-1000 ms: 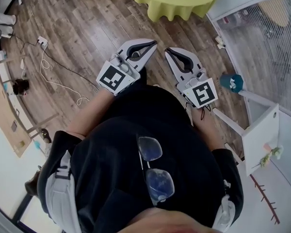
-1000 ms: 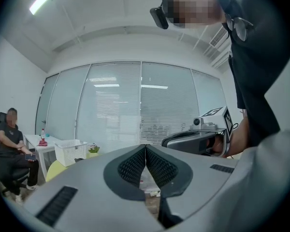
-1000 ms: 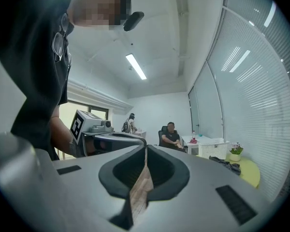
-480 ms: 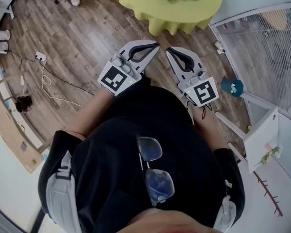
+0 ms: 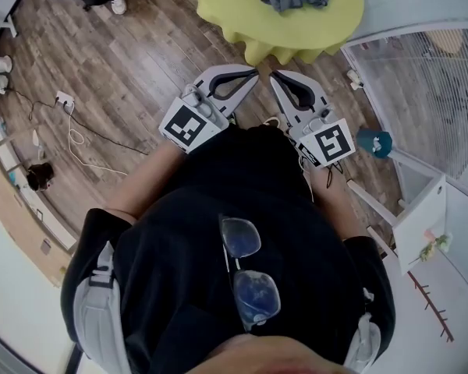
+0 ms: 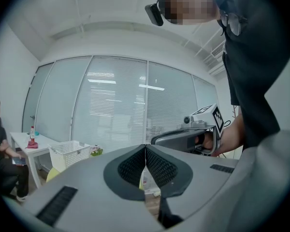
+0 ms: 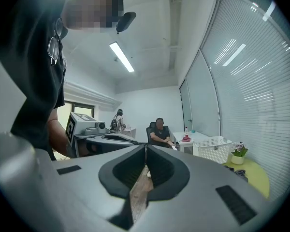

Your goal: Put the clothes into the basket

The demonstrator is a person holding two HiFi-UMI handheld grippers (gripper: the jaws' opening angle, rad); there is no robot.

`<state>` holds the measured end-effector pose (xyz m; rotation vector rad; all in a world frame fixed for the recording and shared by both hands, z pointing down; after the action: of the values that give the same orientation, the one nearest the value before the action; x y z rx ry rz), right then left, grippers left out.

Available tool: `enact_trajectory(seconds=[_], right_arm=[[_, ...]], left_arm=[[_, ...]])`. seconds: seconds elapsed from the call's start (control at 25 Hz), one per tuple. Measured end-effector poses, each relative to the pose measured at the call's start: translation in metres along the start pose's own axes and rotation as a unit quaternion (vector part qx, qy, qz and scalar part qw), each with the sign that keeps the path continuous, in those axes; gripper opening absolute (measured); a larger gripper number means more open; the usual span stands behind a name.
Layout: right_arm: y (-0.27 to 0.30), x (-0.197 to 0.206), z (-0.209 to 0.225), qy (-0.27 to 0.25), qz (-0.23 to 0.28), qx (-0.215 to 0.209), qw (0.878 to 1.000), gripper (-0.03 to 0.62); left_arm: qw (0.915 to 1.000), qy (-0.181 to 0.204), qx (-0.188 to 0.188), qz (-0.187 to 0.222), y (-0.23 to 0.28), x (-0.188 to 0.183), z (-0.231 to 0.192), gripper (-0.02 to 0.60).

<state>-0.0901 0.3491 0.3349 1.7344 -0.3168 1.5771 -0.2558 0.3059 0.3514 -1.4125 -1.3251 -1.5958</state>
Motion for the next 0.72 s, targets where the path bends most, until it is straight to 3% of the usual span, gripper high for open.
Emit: enact_trajectory(seconds=[0.48, 0.72], right_arm=[[0.037, -0.003, 0.076, -0.002, 0.0, -0.025, 1.0, 0.031], [0.057, -0.008, 0.137, -0.002, 0.004, -0.052, 0.999, 0.031]], left_arm=[[0.9993, -0.001, -0.029, -0.022, 0.046, -0.01, -0.059, 0.011], [0.9984, -0.001, -0.05, -0.029, 0.093, -0.028, -0.095, 0.011]])
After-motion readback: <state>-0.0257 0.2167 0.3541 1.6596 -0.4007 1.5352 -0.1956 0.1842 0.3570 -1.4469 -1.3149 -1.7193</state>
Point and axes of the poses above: the fingertips, and each gripper's own axes: y forward along the fingers, z to its right, x out of its underside, the point moved 9 cm from there along -y, backward along the fingers, and after that the axes turned 14 degrees about -z, right-handed, at the moved point
